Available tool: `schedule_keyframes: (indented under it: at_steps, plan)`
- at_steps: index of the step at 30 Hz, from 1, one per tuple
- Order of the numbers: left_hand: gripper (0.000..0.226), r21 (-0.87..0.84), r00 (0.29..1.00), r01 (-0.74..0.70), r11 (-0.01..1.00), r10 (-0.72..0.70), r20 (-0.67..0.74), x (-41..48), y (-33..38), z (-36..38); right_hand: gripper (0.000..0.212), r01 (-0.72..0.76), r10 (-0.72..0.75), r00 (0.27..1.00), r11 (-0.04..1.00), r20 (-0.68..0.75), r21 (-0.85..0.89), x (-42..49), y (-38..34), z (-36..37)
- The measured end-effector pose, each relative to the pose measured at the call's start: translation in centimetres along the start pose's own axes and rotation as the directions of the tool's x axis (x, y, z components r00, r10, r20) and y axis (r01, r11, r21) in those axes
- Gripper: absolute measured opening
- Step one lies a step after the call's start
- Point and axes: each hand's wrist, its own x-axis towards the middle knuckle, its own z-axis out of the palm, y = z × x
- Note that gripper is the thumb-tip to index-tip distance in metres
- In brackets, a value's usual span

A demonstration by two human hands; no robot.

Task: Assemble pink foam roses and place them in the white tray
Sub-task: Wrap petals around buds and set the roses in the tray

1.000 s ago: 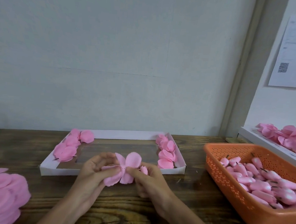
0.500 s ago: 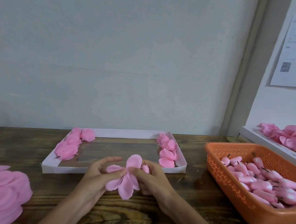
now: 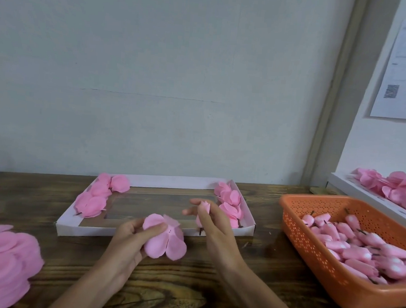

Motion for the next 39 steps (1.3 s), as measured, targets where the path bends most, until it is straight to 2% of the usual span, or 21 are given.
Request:
schedule_keyframes:
  at_steps: [3,6,10,15,18,24,28,32,36,39]
  plan:
    - [0.036,0.012,1.0,-0.006,1.0,0.006,0.009,-0.1,-0.1,0.2,0.034,0.025,-0.025,1.0,1.0,0.006,0.007,-0.2,-0.5,-0.3]
    - [0.033,0.014,1.0,-0.009,1.0,0.009,0.005,-0.1,-0.2,0.2,0.02,0.024,-0.025,0.999,0.999,0.02,0.041,-0.1,-0.8,-0.4]
    - [0.031,0.018,1.0,-0.012,1.0,0.012,0.009,-0.1,-0.3,0.3,0.015,0.06,-0.062,0.998,0.996,0.029,0.072,-0.1,-0.4,-0.2]
    - [0.038,0.019,0.999,-0.038,0.999,0.038,0.001,-0.1,-0.2,0.4,0.018,0.067,-0.068,0.997,0.998,0.031,0.006,-0.1,0.3,-0.4]
    - [0.032,0.028,0.998,-0.06,0.998,0.06,0.008,-0.2,-0.2,0.5,0.018,0.072,-0.071,0.997,0.997,0.024,-0.018,0.0,0.4,-0.6]
    - [0.04,0.059,0.997,-0.078,0.995,0.078,0.002,-0.3,-0.1,0.5,0.018,0.094,-0.095,0.995,0.995,0.022,0.018,0.0,0.1,-0.6]
    - [0.015,0.066,0.997,-0.083,0.994,0.083,0.002,-0.4,-0.1,0.6,0.018,0.109,-0.108,0.992,0.994,0.071,-0.023,0.0,0.1,-0.5]
    - [0.023,0.077,0.997,-0.076,0.994,0.075,0.017,-0.4,-0.1,0.8,0.017,0.11,-0.105,0.99,0.993,0.097,-0.05,-0.3,0.4,-0.2]
    - [0.005,0.061,0.998,-0.062,0.996,0.06,0.023,-0.4,-0.1,0.7,0.017,0.113,-0.106,0.99,0.991,0.091,-0.077,-0.3,0.6,-0.4]
    - [0.016,0.064,0.997,-0.065,0.996,0.063,0.039,-0.6,0.0,1.0,0.019,0.121,-0.111,0.99,0.984,0.082,-0.132,-0.4,0.8,-0.3]
